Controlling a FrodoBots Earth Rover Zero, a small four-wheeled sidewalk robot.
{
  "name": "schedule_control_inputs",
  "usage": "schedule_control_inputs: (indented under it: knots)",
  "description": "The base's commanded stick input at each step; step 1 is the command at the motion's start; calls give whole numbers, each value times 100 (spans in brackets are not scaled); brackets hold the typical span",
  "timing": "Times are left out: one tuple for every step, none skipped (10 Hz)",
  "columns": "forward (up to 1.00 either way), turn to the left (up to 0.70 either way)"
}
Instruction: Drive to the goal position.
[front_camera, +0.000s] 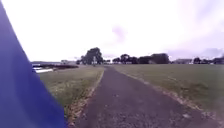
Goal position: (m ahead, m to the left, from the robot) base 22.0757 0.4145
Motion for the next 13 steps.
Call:
schedule_control_inputs:
  knots:
    - [70,0]
    - [70,0]
    - [70,0]
    - [70,0]
    - [70,0]
    - [70,0]
    - [70,0]
    - [70,0]
    - [70,0]
    - [70,0]
    - [70,0]
    - [70,0]
    - [70,0]
